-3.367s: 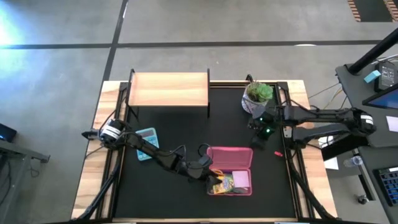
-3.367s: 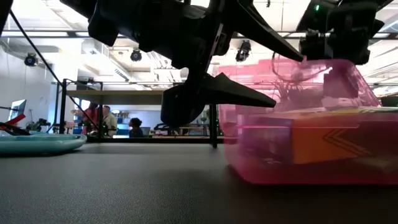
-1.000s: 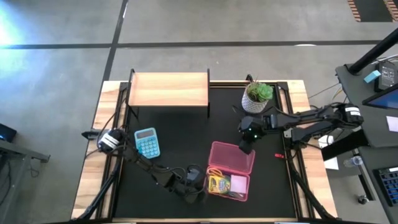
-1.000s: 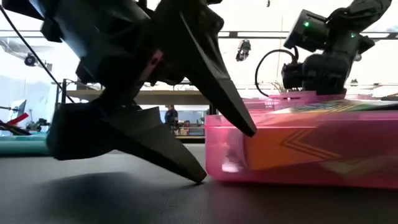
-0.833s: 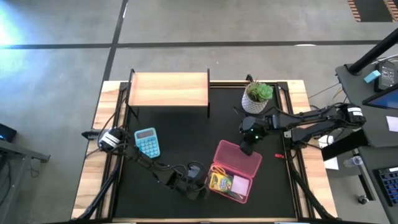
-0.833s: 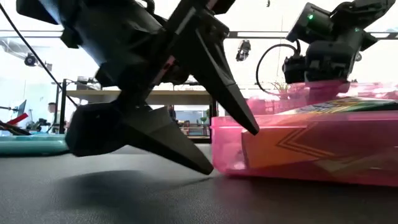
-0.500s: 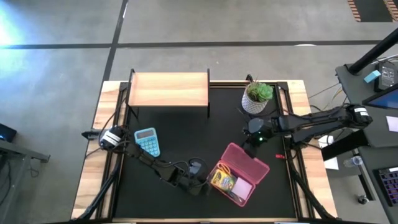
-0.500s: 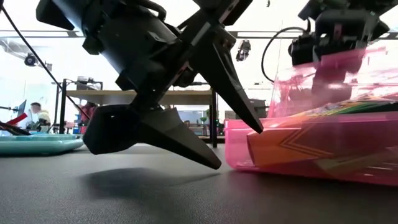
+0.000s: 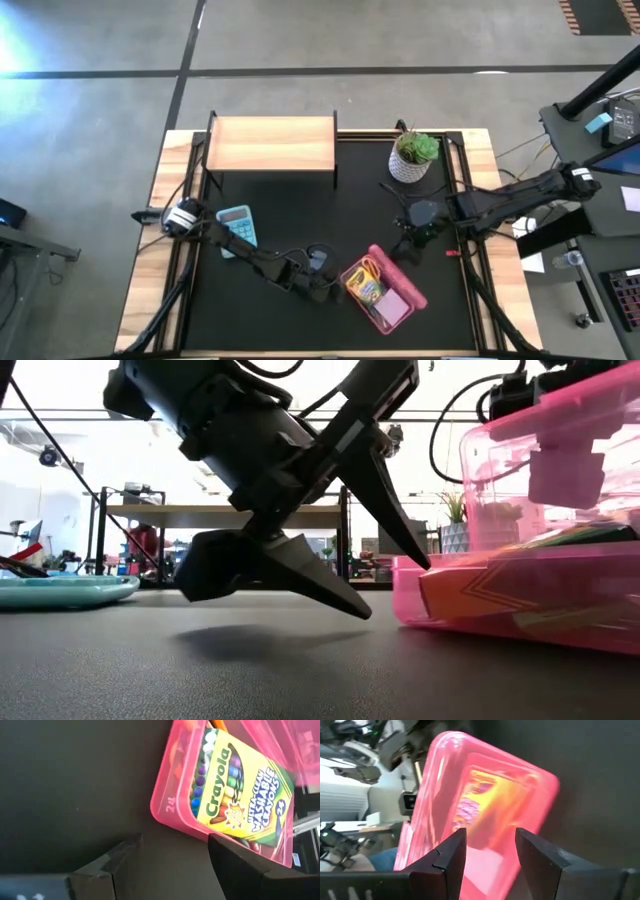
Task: Pack school essentials
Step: Close the pink case
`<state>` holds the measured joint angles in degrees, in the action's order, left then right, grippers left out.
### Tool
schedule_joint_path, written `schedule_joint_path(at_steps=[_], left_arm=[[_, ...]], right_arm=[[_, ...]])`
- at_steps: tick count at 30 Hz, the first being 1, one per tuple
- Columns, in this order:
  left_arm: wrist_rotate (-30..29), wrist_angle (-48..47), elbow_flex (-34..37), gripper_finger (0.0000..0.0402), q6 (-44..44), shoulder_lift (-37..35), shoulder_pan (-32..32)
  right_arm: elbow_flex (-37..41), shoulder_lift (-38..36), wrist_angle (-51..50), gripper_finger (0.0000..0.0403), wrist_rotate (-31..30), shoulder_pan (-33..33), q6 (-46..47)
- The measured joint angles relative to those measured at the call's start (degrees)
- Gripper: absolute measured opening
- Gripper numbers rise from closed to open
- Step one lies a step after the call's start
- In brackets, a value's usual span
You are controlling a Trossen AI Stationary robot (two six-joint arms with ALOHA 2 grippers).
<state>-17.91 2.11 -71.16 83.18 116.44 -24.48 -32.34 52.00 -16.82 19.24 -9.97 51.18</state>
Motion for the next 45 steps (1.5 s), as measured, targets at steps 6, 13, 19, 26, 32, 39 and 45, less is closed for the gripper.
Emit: schedule_joint_path(at_steps=[6,13,19,26,32,39,45], left_arm=[[0.02,0.03,-0.09,0.0210,-0.86,0.00,1.35],[0.09,0.42,-0.17,0.0210,-1.34,0.00,2.34],[0.07,0.44,-0.17,0.0210,-1.44,0.00,3.09],[0.09,0.44,-0.19,0.0210,-1.44,0.00,3.63],[0.07,0.40,-0.39,0.0210,-1.69,-0.13,4.16],[0.04,0.26,-0.33,0.0210,-6.76,-3.33,4.25],[-0.09,1.11,-1.92,0.0210,-13.03,-7.12,3.15]], right_arm=[[-0.02,3.04,6.61,0.0162,-0.97,-4.38,1.64],[-0.02,6.44,11.15,0.0162,-1.25,-8.32,3.80],[-0.04,10.48,16.24,0.0162,-1.26,-10.55,3.94],[-0.09,15.98,19.94,0.0162,-1.26,-10.80,3.61],[-0.14,21.02,20.72,0.0162,-1.24,-10.80,2.25],[-0.33,24.51,21.44,0.0162,-0.91,-10.78,1.32],[-0.26,24.36,21.16,0.0162,-1.06,-10.78,0.55]])
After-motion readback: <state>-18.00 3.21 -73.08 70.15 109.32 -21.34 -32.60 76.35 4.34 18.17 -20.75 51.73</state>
